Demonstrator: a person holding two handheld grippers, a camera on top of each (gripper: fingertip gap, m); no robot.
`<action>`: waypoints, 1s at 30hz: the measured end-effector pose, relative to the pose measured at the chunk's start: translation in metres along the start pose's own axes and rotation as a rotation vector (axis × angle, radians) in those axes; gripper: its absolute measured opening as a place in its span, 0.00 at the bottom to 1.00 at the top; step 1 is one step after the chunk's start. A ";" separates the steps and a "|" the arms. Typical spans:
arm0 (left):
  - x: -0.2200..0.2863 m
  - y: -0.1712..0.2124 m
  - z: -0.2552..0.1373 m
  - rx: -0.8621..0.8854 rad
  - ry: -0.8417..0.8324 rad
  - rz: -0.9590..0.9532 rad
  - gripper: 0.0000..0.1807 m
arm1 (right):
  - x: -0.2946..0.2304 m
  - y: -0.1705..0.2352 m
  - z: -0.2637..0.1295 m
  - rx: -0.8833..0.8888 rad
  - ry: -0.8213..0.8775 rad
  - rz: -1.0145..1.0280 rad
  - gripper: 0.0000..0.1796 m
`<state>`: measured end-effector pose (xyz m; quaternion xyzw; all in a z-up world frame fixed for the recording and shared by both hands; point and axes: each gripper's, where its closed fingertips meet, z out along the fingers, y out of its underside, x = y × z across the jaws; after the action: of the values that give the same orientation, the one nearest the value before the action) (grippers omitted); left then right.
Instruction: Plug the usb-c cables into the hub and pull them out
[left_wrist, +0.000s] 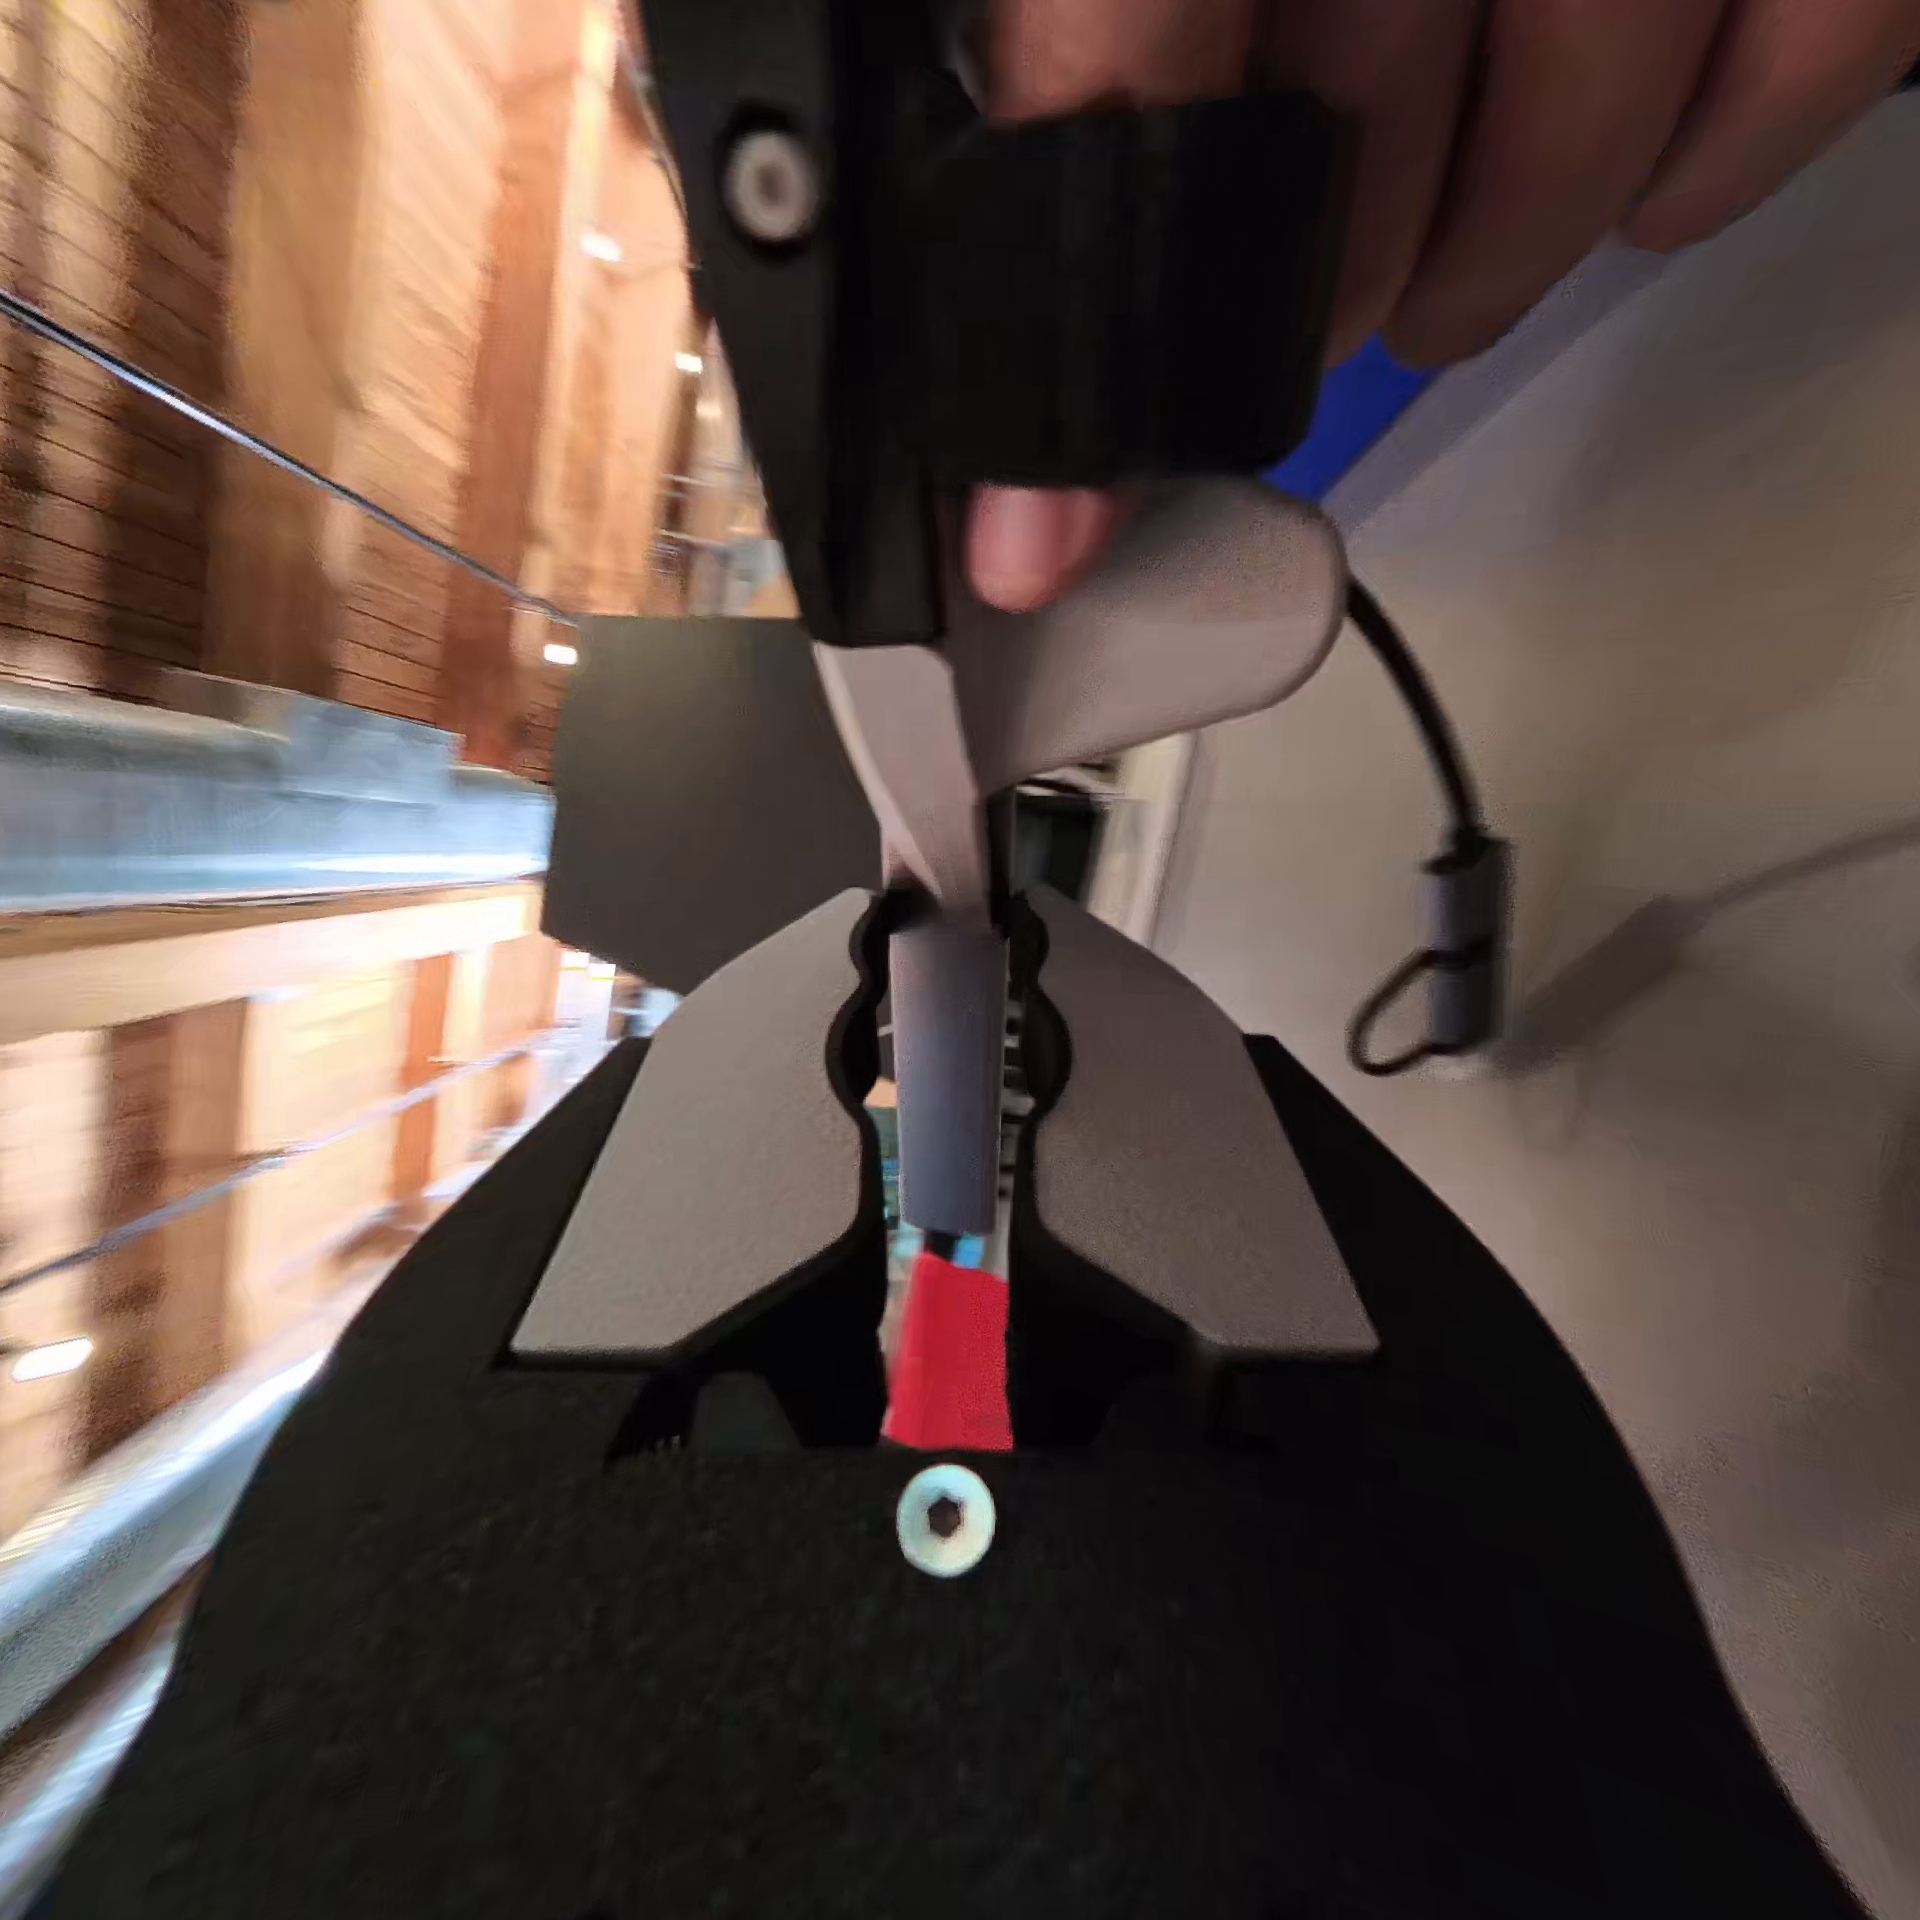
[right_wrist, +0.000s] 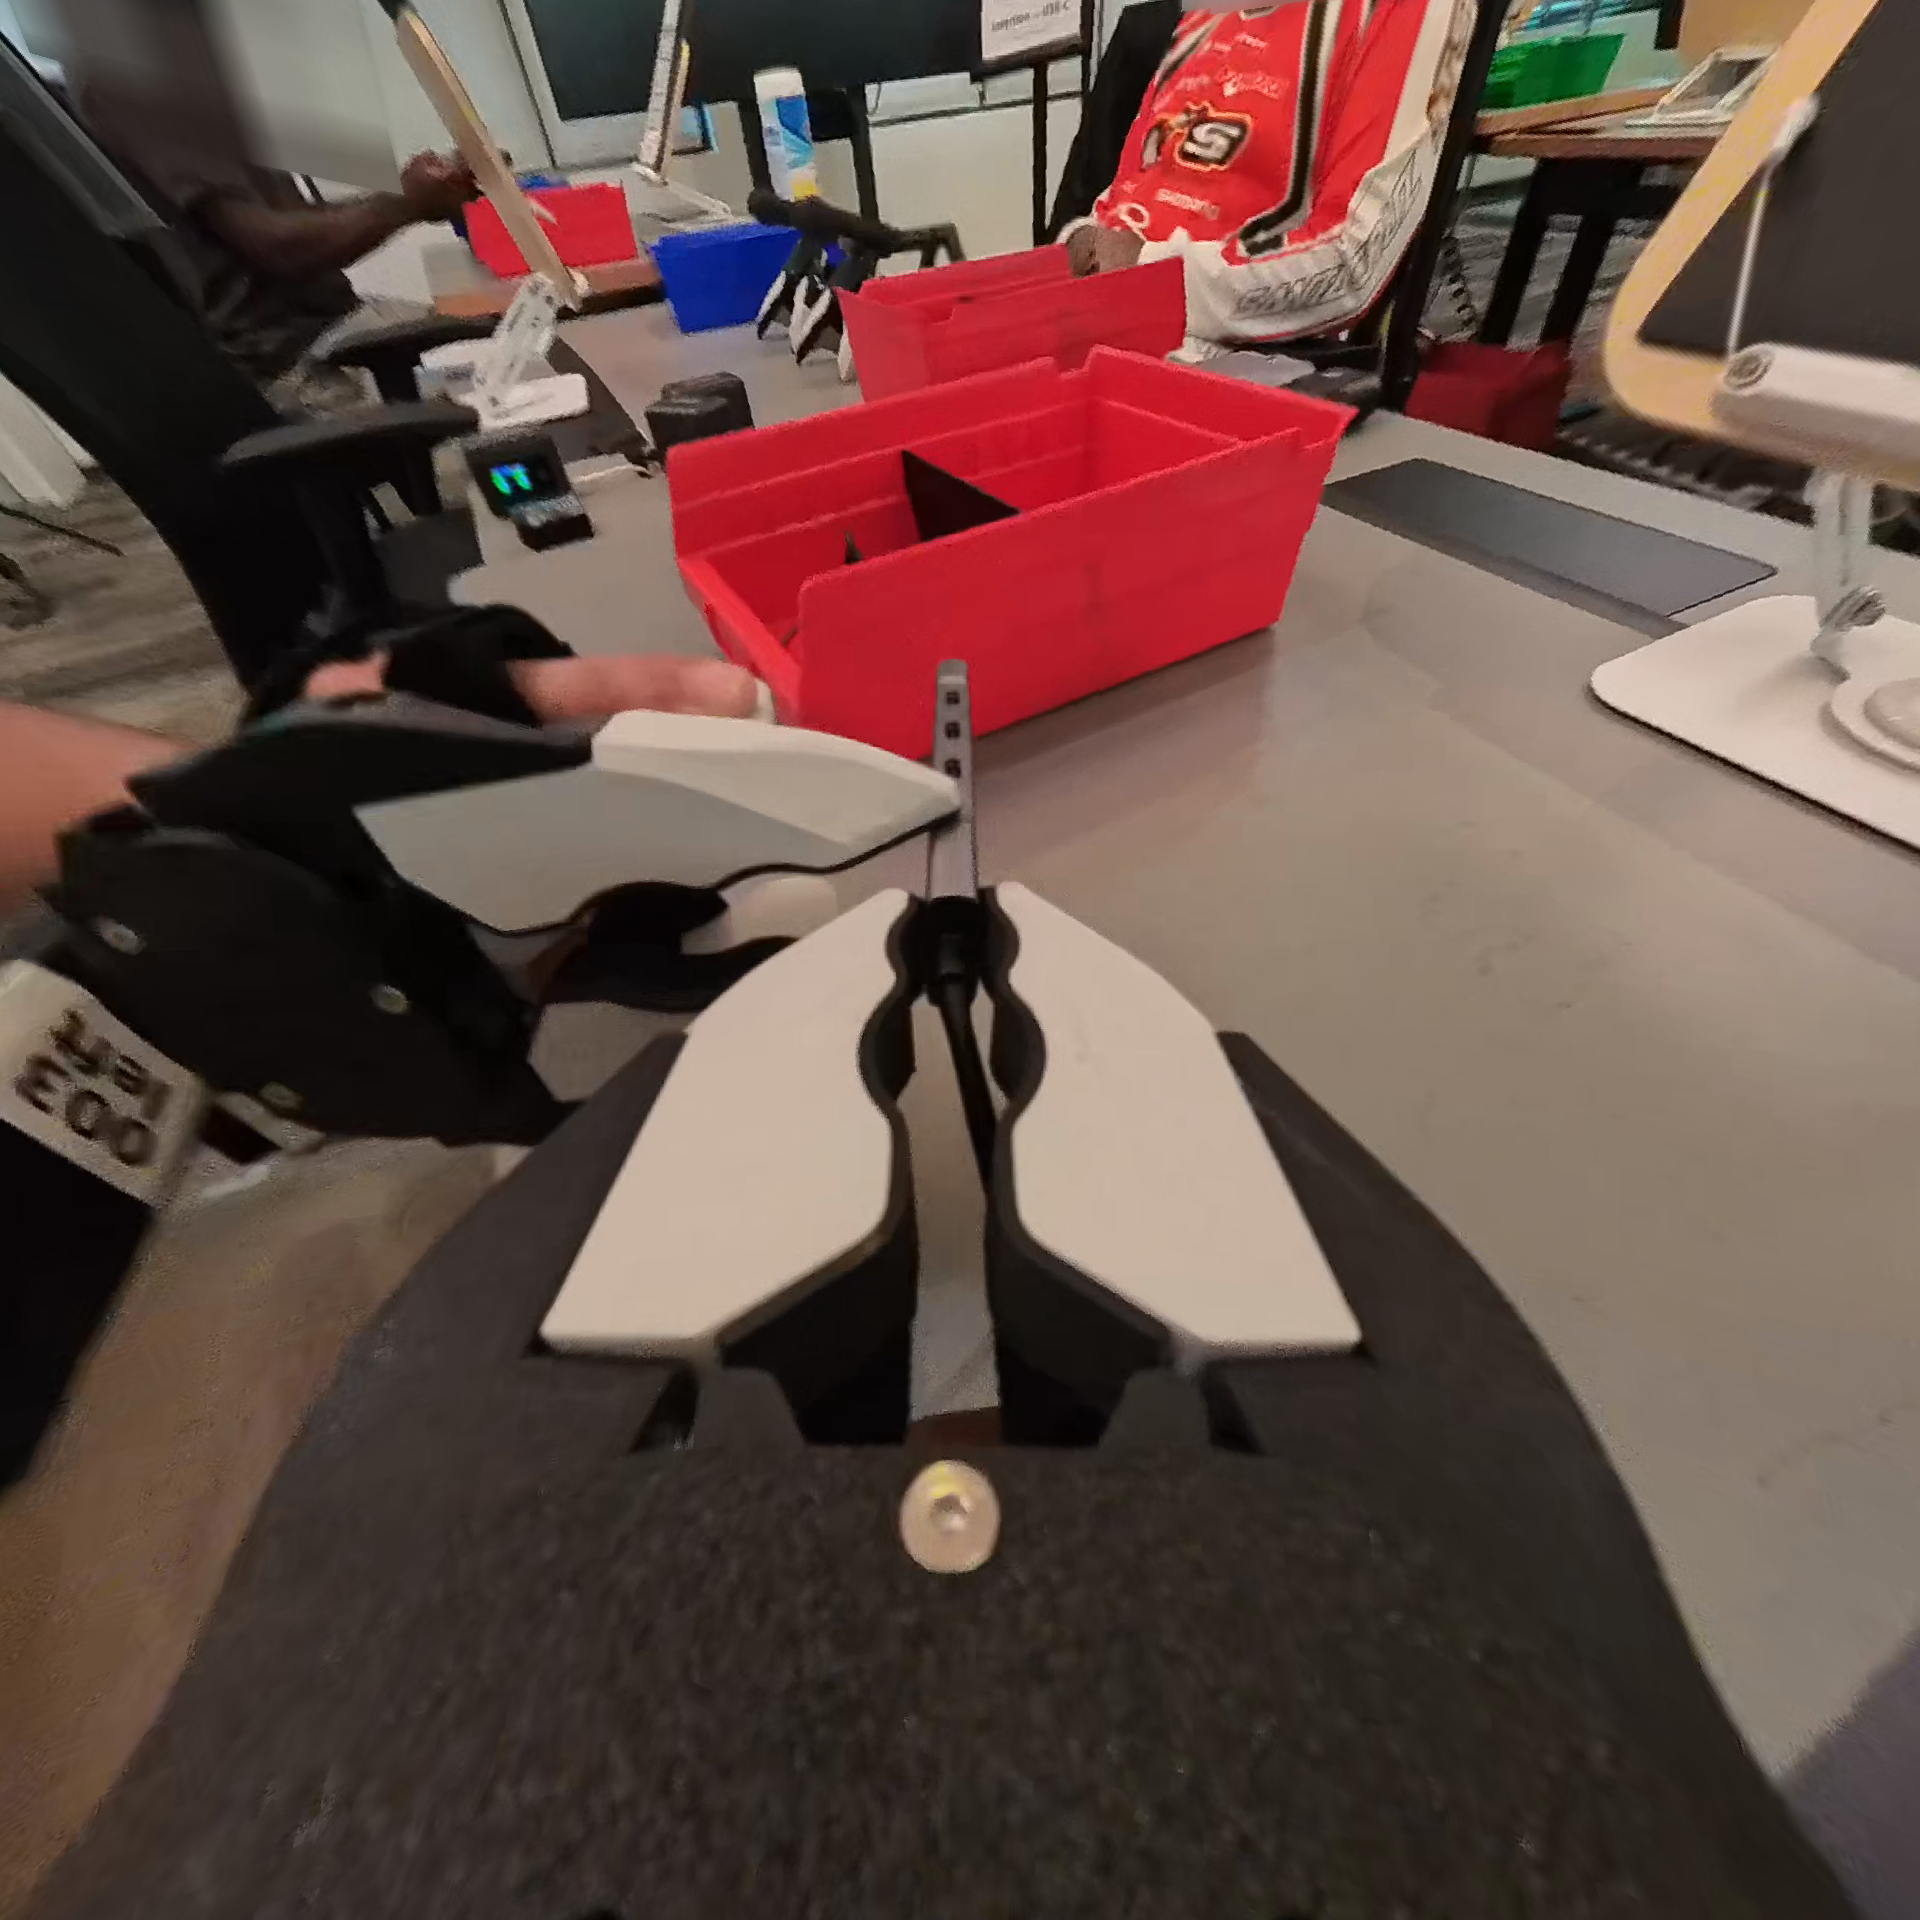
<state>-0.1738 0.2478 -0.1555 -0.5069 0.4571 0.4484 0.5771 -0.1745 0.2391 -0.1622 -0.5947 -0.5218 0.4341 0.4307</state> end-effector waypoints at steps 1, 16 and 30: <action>0.008 0.002 -0.003 -0.009 0.075 -0.074 0.11 | 0.003 0.007 0.000 -0.023 0.029 -0.055 0.05; 0.033 0.026 -0.055 0.184 0.805 -1.247 0.18 | -0.036 0.032 -0.029 0.061 -0.276 -0.216 0.05; 0.053 0.008 -0.070 0.329 0.819 -0.838 0.05 | -0.034 0.050 -0.023 -0.076 -0.168 -0.410 0.10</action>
<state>-0.1767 0.1819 -0.2139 -0.6790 0.4670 -0.1248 0.5526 -0.1426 0.1996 -0.2025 -0.4538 -0.6819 0.3654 0.4422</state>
